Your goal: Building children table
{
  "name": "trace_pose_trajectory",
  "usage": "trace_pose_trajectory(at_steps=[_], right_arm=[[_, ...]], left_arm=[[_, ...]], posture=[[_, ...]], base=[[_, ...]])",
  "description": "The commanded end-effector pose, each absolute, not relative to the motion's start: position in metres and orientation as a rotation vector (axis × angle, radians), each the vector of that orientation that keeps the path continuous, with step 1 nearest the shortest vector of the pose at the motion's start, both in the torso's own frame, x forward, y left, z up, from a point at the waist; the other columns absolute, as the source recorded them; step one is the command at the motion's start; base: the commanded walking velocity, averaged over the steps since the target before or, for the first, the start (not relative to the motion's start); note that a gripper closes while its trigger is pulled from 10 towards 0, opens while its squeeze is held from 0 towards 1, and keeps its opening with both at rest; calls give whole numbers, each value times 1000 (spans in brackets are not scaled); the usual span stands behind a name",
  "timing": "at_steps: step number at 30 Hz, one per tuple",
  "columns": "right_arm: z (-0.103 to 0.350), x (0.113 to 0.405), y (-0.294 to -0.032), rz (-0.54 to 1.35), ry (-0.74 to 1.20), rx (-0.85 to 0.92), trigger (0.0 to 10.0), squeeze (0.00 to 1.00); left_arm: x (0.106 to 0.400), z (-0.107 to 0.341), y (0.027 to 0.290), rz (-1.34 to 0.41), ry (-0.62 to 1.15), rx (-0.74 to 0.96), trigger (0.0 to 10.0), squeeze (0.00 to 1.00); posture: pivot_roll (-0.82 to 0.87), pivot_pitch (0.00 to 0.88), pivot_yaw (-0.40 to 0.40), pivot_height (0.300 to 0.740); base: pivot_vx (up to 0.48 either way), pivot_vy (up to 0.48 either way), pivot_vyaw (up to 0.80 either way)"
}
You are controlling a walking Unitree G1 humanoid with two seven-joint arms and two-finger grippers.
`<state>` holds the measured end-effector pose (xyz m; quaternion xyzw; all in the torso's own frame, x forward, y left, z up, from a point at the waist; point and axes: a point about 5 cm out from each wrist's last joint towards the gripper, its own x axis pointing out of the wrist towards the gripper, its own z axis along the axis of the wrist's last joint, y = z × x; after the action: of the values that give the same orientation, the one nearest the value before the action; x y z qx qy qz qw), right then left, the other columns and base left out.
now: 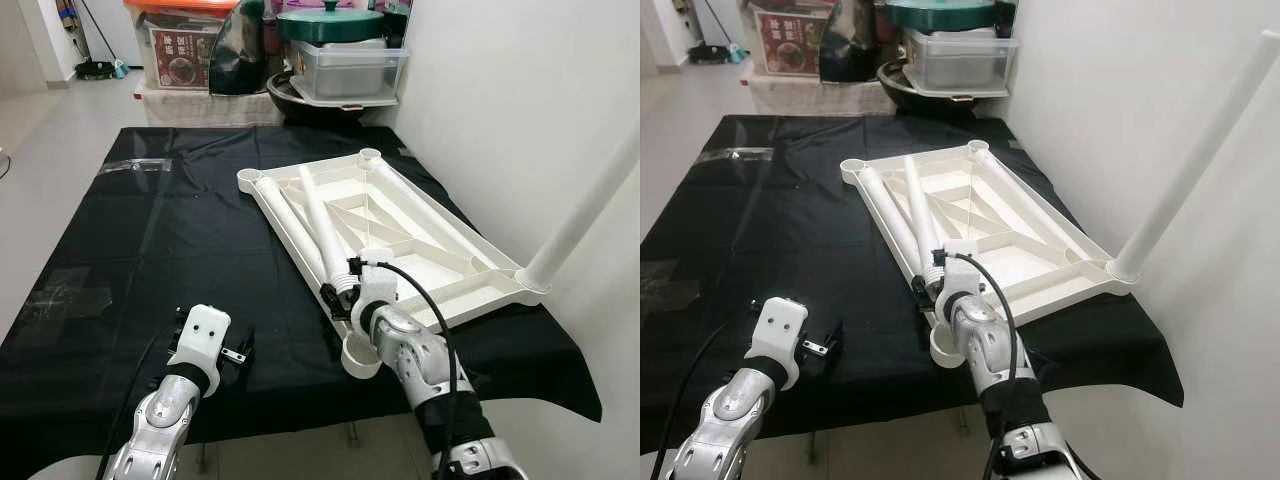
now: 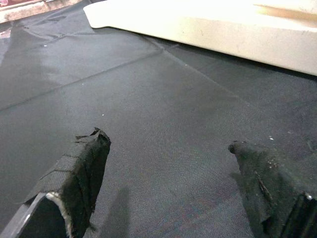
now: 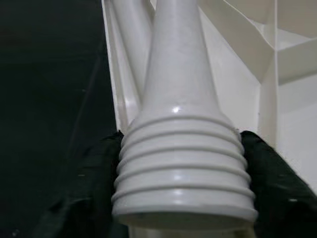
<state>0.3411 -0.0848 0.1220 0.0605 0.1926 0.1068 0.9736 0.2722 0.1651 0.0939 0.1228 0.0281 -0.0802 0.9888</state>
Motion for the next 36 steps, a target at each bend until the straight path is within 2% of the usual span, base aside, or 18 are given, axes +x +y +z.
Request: trace_pose_trajectory(at_steps=[1, 12, 13, 15, 16, 18, 19, 21, 26, 29, 31, 34, 36], right_arm=[[119, 340, -88, 207, 388, 132, 0, 0], [122, 341, -91, 207, 357, 138, 0, 0], [138, 345, -93, 257, 261, 172, 0, 0], [138, 345, -93, 257, 261, 172, 0, 0], [149, 346, -93, 306, 199, 201, 0, 0], [174, 345, -96, 475, 66, 259, 0, 0], [174, 345, -96, 475, 66, 259, 0, 0], [184, 337, -101, 664, 4, 246, 0, 0], [184, 330, -106, 774, 4, 246, 0, 0], [167, 320, -116, 906, 42, 234, 0, 0], [154, 321, -122, 899, 84, 236, 0, 0], [150, 322, -124, 886, 96, 237, 0, 0], [144, 324, -126, 864, 110, 254, 0, 0]], left_arm=[[274, 94, 165, -171, 53, 255, 10000, 0], [274, 94, 166, -172, 55, 256, 10000, 0], [276, 97, 167, -165, 48, 239, 10000, 0], [276, 97, 167, -165, 48, 239, 10000, 0], [278, 100, 169, -158, 44, 212, 10000, 0], [283, 111, 177, -121, 22, 95, 10000, 0], [283, 111, 177, -121, 22, 95, 10000, 0], [288, 123, 184, -98, -10, -42, 10000, 0], [290, 132, 187, -94, -44, -151, 10000, 0], [284, 161, 184, -181, -177, -494, 10000, 0], [277, 179, 179, -290, -253, -634, 10000, 0], [274, 184, 176, -333, -272, -666, 10000, 0], [269, 196, 173, -417, -313, -758, 10000, 0]], posture=[[123, 0, -96, 740], [123, 0, -92, 740], [121, 0, -89, 740], [121, 0, -89, 740], [120, 0, -87, 740], [117, 0, -84, 740], [117, 0, -84, 740], [117, 0, -84, 740], [117, 0, -84, 740], [121, 0, -90, 740], [131, 0, -97, 740], [131, 0, -97, 740], [135, 0, -98, 740]], base=[[0, 0, 0], [0, 0, 0], [0, 0, 0], [0, 0, 0], [0, 0, 0], [0, 0, 0], [0, 0, 0], [0, 0, 0], [0, 0, 0], [0, 0, 0], [0, 0, 0], [0, 0, 0], [0, 0, 0]])
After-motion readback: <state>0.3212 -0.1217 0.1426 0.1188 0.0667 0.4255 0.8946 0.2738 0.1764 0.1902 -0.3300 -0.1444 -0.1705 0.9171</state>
